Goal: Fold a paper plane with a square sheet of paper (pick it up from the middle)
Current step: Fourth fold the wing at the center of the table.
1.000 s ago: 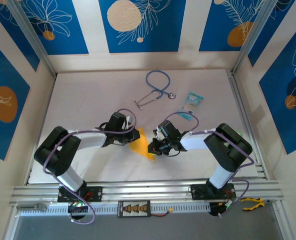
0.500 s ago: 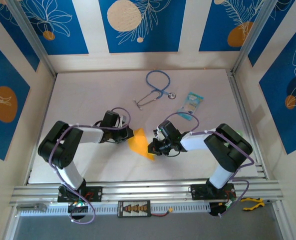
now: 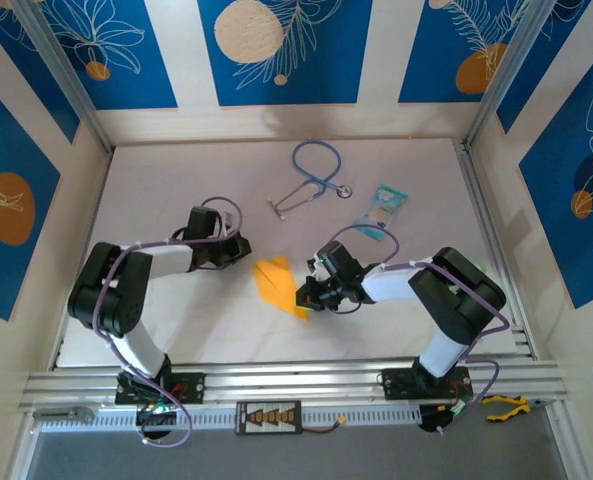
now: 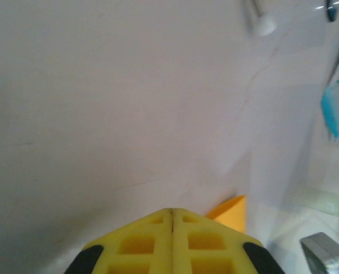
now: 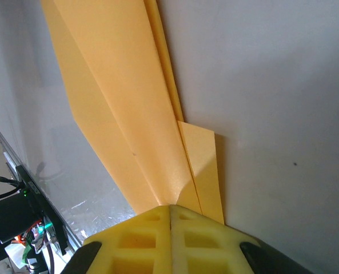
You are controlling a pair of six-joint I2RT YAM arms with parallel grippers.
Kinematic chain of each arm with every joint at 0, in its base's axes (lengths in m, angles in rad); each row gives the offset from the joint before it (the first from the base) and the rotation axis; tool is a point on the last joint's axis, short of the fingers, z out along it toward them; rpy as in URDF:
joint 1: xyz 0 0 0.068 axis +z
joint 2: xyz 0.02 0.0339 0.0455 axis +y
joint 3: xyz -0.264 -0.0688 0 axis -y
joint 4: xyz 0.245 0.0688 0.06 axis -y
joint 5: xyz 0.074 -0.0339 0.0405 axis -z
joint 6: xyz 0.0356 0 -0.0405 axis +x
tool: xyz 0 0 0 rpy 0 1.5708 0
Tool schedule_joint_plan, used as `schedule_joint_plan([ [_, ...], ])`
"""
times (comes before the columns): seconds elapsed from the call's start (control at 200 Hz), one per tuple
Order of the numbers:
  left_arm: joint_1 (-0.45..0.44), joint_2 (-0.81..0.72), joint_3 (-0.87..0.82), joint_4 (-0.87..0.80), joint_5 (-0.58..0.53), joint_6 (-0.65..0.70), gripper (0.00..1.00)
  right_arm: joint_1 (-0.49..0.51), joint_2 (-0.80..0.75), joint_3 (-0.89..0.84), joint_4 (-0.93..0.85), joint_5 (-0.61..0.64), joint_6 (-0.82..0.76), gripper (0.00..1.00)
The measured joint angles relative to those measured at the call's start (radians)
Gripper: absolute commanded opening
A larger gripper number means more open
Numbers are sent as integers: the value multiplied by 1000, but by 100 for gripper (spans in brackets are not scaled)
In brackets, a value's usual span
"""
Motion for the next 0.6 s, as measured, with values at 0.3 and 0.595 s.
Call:
schedule_joint_plan([
  [0.3,-154,-153,-5,-17,-24,-39,3,2,-2,5,-6,3,14,3],
  [0.595,-314,-47,-62,49,-35,-129,1,6,-18,4,-23,24,27,6],
])
